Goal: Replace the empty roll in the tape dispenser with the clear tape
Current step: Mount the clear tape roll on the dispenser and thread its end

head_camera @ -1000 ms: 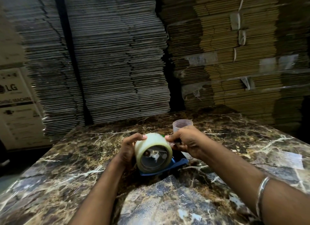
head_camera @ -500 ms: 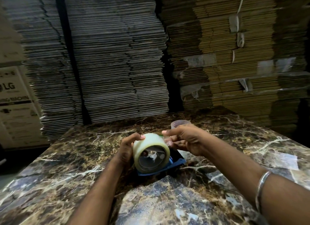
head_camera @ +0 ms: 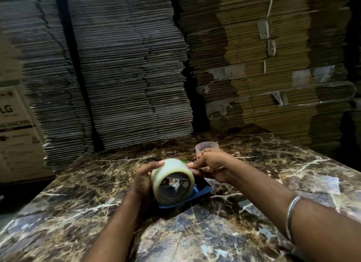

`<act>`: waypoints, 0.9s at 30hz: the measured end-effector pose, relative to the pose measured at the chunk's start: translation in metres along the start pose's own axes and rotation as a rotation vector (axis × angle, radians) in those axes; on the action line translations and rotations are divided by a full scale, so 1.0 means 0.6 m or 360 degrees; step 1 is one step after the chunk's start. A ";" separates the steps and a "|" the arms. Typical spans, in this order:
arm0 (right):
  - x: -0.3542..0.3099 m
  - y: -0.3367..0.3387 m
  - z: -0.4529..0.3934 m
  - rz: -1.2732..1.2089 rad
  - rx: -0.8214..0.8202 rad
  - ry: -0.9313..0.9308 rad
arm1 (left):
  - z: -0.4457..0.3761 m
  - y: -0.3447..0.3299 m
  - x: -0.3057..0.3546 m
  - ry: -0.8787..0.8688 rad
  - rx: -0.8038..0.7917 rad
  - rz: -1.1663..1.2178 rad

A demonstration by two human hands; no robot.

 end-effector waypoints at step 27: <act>0.039 0.048 -0.019 -0.0200 0.0079 0.0046 | -0.001 0.016 -0.004 -0.0095 0.0129 0.0176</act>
Point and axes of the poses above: each hand's wrist, its own z-axis away from the middle knuckle, its own y-axis out of the back of the hand, x = y × z, the point moved 2 cm from there along -z, towards the middle knuckle, and after that the axes turned 4 degrees about z, right-handed, at the moved point
